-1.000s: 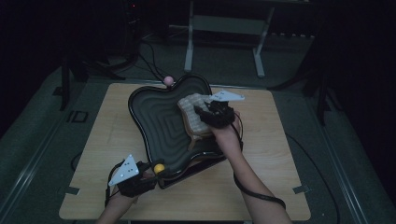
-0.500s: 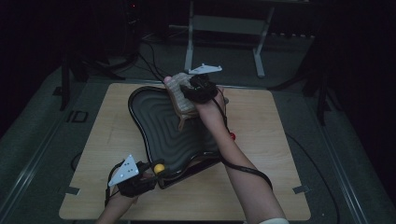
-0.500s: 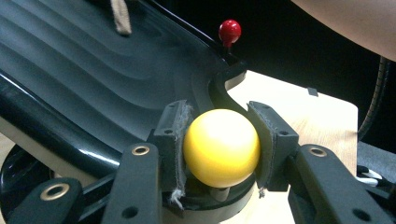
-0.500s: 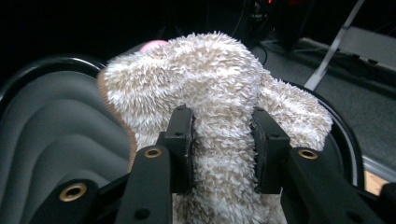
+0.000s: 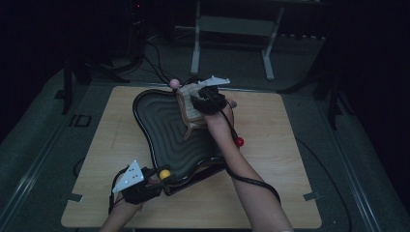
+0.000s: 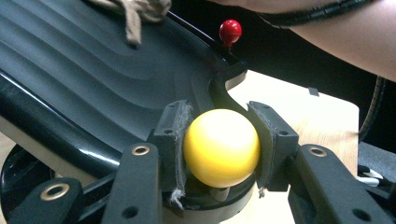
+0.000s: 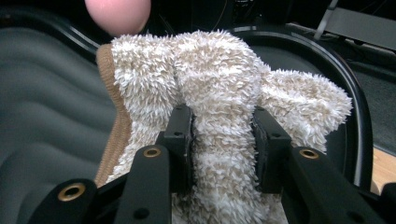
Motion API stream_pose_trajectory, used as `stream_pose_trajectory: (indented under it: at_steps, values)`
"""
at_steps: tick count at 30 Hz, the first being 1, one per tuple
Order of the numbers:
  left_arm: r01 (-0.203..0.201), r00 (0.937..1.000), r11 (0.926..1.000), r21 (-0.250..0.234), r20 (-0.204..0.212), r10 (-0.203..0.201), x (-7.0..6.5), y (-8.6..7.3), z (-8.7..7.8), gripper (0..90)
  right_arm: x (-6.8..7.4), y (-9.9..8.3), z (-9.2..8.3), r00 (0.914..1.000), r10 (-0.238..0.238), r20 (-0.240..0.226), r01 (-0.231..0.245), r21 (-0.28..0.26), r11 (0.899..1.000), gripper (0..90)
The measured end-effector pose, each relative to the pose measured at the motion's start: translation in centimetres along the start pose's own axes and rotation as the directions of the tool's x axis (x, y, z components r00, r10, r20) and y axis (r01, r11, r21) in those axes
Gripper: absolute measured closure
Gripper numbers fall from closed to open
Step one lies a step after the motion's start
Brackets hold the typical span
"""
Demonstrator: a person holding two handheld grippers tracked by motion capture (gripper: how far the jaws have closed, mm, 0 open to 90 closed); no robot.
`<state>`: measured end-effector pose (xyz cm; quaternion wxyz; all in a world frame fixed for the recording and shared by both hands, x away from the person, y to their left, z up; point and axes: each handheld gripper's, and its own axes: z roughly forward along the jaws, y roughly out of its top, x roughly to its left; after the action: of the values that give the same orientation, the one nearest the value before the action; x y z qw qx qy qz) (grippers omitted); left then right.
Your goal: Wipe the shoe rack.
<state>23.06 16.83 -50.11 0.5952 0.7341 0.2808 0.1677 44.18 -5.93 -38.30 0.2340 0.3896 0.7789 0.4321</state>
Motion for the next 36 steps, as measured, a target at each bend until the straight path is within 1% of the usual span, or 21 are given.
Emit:
stream_pose_trajectory:
  at_steps: [4,6,9,11,12,20,24,26,32,34,36]
  values:
    - [-0.001,1.0000,1.0000,0.002,0.001,0.001,0.0,0.0,0.0,59.1,0.0,-1.3,-0.7,0.9999,0.016,0.004,-0.016,-0.008,1.000,64.4]
    - [-0.001,1.0000,1.0000,0.001,-0.001,0.001,0.0,0.0,0.0,59.1,-0.1,-1.9,-1.0,0.9994,0.035,0.000,-0.035,-0.009,0.999,64.7]
    - [-0.001,1.0000,1.0000,0.002,-0.001,0.001,0.0,0.0,0.0,59.1,0.0,-2.8,-1.5,0.9994,0.034,0.003,-0.034,-0.007,0.999,64.7]
    - [0.000,1.0000,1.0000,-0.002,-0.001,0.000,0.0,0.0,0.0,59.1,0.2,-3.4,-1.8,0.9998,0.019,0.009,-0.019,-0.009,1.000,64.7]
    - [0.000,1.0000,1.0000,-0.002,-0.001,0.000,0.0,0.0,0.0,59.1,0.2,-3.7,-2.0,0.9998,0.020,0.008,-0.020,-0.008,1.000,64.7]
    - [0.001,1.0000,1.0000,0.000,0.001,-0.001,0.0,0.0,0.0,59.1,0.2,-5.6,-3.2,0.9995,0.025,-0.018,-0.025,0.000,1.000,64.6]
    - [0.002,1.0000,1.0000,-0.001,0.000,-0.002,0.0,0.0,0.0,59.1,0.5,-6.6,-3.8,0.9995,0.023,-0.022,-0.023,0.001,1.000,64.6]
    - [0.002,1.0000,1.0000,-0.001,-0.001,-0.002,0.0,0.0,0.0,59.1,0.6,-7.2,-4.2,0.9991,0.030,-0.029,-0.030,0.003,1.000,64.6]
    - [0.003,1.0000,1.0000,0.004,0.000,-0.003,0.0,0.0,0.0,59.1,1.0,-9.1,-5.3,0.9984,0.033,-0.045,-0.033,-0.007,0.999,64.5]
    - [0.004,1.0000,1.0000,0.003,-0.001,-0.004,-0.1,0.0,0.0,59.1,1.3,-9.6,-5.6,0.9990,0.016,-0.042,-0.016,-0.009,1.000,64.5]
    - [0.005,1.0000,1.0000,0.004,-0.001,-0.004,-0.1,0.0,0.0,59.2,1.4,-10.1,-5.9,0.9986,0.015,-0.051,-0.015,-0.009,1.000,64.5]
